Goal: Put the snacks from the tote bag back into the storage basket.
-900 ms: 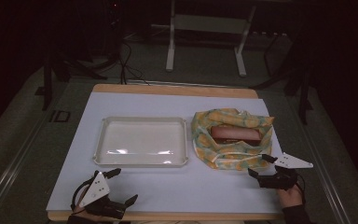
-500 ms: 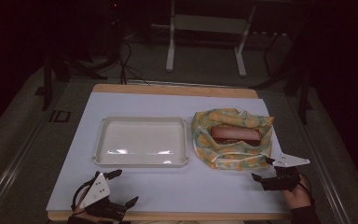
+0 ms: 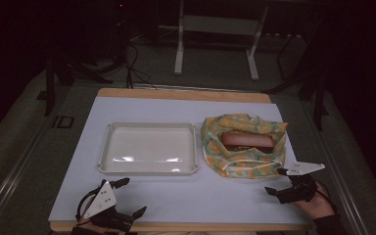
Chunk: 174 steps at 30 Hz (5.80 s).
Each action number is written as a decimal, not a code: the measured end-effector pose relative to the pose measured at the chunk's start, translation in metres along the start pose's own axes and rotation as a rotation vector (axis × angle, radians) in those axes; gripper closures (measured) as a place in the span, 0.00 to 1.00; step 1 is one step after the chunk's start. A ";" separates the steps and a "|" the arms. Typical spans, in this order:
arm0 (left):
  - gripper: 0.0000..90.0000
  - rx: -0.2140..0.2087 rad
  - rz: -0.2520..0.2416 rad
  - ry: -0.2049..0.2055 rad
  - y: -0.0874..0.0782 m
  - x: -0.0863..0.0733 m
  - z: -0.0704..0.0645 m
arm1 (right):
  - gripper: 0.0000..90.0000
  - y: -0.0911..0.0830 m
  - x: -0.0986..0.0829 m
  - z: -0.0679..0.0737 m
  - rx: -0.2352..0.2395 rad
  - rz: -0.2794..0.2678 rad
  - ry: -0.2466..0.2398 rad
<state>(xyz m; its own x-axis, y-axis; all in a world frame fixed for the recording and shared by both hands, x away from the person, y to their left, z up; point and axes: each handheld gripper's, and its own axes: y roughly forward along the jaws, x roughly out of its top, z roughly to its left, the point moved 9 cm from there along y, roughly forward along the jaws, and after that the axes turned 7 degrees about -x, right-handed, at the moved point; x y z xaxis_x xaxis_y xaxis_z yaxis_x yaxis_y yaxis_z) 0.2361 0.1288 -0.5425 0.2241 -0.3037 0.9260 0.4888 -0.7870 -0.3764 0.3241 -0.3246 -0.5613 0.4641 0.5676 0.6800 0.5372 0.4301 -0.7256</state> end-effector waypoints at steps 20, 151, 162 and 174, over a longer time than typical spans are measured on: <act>0.00 -0.007 -0.004 0.000 0.000 0.002 -0.002 | 0.13 -0.017 0.036 0.003 0.057 -0.083 -0.070; 0.00 -0.005 -0.015 -0.005 -0.015 -0.005 -0.014 | 0.48 0.032 0.130 -0.093 0.138 0.075 -0.444; 0.00 -0.007 -0.017 -0.007 -0.015 -0.004 -0.014 | 0.48 0.019 0.147 -0.088 0.155 0.044 -0.449; 0.00 -0.008 -0.018 -0.005 -0.015 -0.004 -0.015 | 0.48 0.015 0.169 -0.072 0.176 0.024 -0.487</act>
<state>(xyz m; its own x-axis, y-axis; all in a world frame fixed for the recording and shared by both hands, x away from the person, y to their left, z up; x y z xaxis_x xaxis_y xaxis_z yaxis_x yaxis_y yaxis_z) 0.2151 0.1337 -0.5401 0.2196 -0.2867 0.9325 0.4857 -0.7968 -0.3594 0.4618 -0.2730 -0.4498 0.0703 0.8216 0.5657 0.3845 0.5010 -0.7753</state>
